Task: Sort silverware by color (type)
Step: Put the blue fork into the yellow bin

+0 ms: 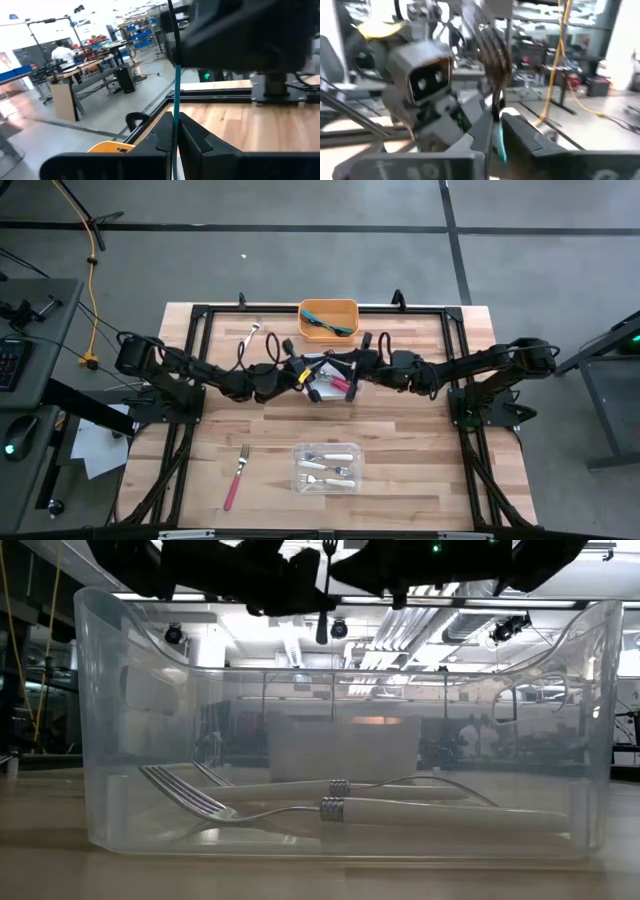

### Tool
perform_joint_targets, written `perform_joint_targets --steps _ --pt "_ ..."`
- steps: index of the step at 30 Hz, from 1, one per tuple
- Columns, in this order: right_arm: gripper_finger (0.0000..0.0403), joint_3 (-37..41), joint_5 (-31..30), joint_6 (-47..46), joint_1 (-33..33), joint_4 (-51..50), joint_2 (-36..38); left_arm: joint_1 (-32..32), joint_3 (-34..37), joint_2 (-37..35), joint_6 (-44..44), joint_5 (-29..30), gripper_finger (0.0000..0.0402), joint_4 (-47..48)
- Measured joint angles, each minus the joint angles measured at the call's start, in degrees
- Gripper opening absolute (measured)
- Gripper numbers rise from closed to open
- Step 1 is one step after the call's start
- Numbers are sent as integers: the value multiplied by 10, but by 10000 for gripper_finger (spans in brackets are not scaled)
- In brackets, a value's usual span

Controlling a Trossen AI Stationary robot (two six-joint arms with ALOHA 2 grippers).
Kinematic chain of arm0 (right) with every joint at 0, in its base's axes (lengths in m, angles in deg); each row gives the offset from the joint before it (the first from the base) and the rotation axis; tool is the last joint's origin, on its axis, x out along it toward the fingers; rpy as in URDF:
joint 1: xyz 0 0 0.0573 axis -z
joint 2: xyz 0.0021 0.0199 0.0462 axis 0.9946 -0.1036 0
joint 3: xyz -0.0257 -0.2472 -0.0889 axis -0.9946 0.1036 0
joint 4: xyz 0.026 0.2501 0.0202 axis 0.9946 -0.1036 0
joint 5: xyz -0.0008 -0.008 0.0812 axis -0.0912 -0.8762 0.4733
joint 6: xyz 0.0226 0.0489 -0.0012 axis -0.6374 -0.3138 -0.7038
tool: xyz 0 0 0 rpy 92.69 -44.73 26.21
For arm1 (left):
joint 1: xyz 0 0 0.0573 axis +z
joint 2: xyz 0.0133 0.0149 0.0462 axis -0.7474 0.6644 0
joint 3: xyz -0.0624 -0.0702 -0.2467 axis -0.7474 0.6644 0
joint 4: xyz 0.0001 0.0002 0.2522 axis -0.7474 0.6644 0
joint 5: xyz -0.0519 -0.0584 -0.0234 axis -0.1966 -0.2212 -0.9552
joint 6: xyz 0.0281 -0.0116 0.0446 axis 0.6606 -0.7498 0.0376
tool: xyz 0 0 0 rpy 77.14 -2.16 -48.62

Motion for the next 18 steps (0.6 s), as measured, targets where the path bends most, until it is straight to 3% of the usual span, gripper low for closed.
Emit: perform_joint_targets --steps 6,10,14,18 --pt "111 0 -86 1 0 -63 25 28 0 -13 -31 1 2 58" --pt "130 0 -146 18 0 -142 63 70 -3 -49 -71 -25 2 162" --pt "114 0 -191 29 0 -227 102 151 -65 -76 -128 -127 1 370" --pt "62 0 -214 29 0 -292 133 244 -168 -50 -136 -244 1 551"
